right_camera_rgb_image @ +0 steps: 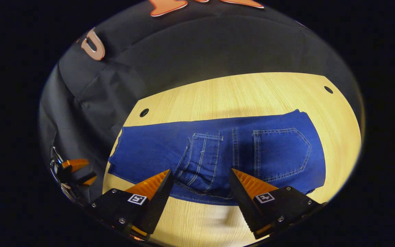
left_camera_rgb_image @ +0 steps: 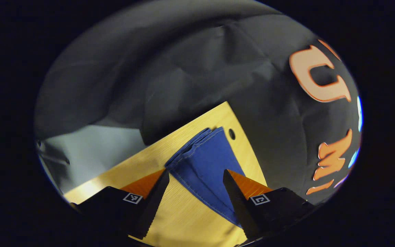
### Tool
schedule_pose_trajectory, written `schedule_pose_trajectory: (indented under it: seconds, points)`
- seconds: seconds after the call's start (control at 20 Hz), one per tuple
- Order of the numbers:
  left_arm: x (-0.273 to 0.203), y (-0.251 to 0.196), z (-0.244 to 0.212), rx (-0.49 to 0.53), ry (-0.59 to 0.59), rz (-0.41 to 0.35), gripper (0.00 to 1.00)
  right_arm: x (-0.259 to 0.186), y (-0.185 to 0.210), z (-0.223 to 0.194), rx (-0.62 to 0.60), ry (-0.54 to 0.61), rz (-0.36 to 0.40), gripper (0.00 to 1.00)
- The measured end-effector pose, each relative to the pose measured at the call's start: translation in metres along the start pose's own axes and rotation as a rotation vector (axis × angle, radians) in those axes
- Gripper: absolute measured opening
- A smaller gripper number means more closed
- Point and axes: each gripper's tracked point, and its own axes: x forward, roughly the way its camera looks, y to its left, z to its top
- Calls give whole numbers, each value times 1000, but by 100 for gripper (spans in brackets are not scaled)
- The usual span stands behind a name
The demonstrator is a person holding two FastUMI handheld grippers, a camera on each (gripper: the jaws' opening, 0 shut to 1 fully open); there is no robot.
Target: Grasp the waist and the cuffs of the jeans and fold them to make the two legs overlap; first hold the waist and fold one-third of the jeans toward the cuffs, then hold the cuffs and fold the remaining one-third in the same direction to finish folding.
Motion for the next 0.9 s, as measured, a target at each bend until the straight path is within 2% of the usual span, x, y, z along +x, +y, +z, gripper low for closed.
schedule_pose_trajectory:
  seconds: [0.15, 0.4, 0.45, 0.75, 0.9]
  points:
    - [15, 9, -20, -74, 30, 59, 98, -6, -16, 9, 44, -8, 10, 99]
    - [27, 20, -18, -79, 19, 96, 95, -7, -46, 21, 61, -4, -7, 99]
    - [30, 18, -20, -84, 23, 96, 98, -7, -50, 22, 70, 1, -7, 99]
    - [44, 6, -13, -60, -15, 87, 95, -2, -72, 29, 99, 18, -5, 99]
    - [54, -6, -9, 3, -14, 61, 94, -3, -78, 31, 134, 19, 9, 99]
